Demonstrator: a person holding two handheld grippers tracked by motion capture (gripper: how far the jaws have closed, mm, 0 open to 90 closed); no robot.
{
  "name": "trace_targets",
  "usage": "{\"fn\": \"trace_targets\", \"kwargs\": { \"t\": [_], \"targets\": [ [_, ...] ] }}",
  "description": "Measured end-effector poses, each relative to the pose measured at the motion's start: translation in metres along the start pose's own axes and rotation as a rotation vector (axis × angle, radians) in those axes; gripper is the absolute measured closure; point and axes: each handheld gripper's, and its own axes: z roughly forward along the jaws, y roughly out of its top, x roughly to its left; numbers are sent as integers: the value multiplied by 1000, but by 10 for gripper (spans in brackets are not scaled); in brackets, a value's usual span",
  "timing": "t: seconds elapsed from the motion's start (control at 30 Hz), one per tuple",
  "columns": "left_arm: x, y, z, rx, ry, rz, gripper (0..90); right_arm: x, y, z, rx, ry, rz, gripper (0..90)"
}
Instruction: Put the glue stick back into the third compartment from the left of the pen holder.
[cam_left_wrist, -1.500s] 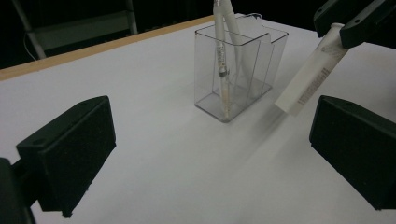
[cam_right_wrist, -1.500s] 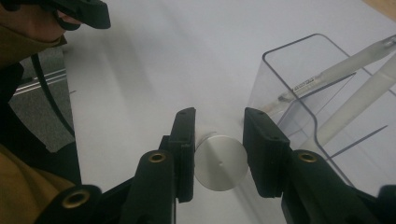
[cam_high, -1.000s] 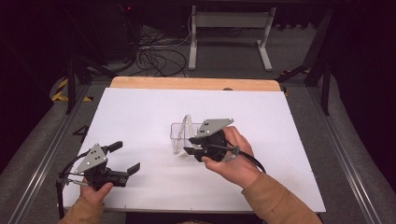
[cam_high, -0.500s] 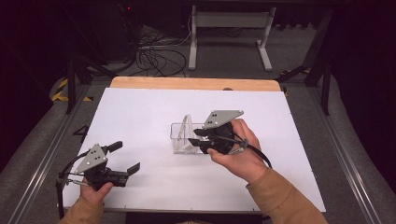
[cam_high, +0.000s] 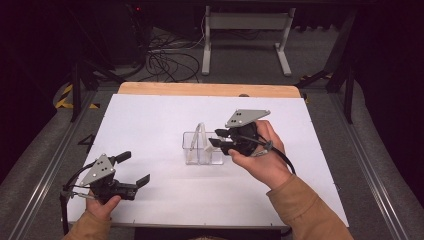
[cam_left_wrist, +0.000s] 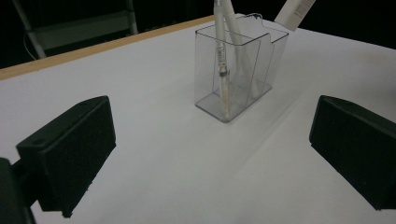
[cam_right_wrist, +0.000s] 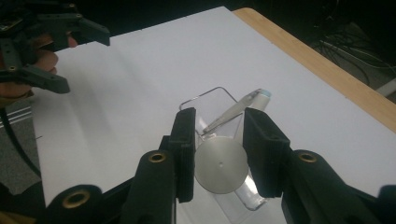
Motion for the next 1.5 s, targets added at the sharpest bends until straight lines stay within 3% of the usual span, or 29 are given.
{"fn": "trace_targets", "kwargs": {
  "t": [0.47, 0.97, 1.5],
  "targets": [
    [0, 0, 0, 0, 0, 1, 11, -21, -3, 3, 11, -55, 44, 665],
    [0, 0, 0, 1, 0, 1, 11, -35, -8, 13, 27, -121, 62, 665],
    [1, 0, 0, 3, 3, 7, 11, -39, -13, 26, 53, -115, 88, 665]
  ]
}}
